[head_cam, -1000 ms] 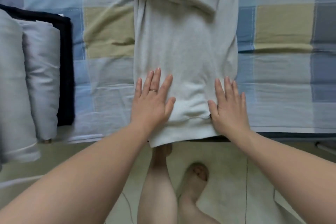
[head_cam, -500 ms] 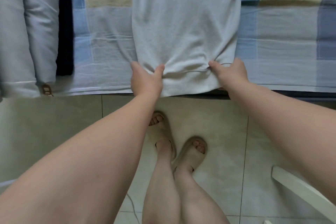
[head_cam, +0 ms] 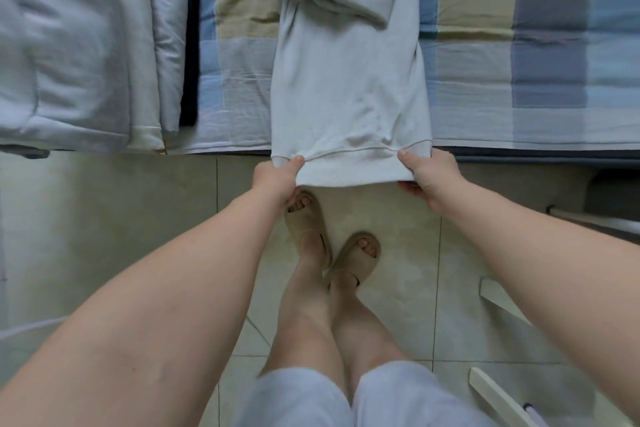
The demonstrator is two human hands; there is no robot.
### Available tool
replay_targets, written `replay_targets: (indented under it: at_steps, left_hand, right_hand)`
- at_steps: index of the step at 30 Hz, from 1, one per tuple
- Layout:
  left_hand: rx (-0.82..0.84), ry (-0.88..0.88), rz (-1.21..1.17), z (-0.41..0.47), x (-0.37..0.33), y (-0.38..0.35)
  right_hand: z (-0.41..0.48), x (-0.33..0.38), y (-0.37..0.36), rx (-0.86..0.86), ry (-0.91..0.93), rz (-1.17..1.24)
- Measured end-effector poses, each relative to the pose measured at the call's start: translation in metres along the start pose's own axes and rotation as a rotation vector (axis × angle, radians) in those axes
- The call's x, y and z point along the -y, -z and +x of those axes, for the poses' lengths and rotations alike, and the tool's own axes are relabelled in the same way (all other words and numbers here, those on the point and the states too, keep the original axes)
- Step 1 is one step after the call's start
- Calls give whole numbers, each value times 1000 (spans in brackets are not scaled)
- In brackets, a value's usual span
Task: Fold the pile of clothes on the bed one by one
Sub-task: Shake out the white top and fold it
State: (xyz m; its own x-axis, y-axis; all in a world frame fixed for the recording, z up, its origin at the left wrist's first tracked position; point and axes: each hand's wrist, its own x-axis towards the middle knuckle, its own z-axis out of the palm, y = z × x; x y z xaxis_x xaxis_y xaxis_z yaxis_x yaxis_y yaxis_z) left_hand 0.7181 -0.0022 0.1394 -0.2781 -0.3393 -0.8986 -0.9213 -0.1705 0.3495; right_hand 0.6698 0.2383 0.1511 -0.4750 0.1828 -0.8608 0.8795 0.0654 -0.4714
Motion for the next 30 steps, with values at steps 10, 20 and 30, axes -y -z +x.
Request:
replay_targets:
  at_steps: [10, 20, 30]
  left_hand:
    - [221, 279, -140, -135, -6, 39]
    - [303, 228, -389, -115, -189, 36]
    - [302, 195, -339, 5, -358, -12]
  right_hand:
    - [-150, 31, 45, -85, -184, 79]
    - [-118, 208, 10, -114, -92, 171]
    - [42, 333, -47, -124, -175, 273]
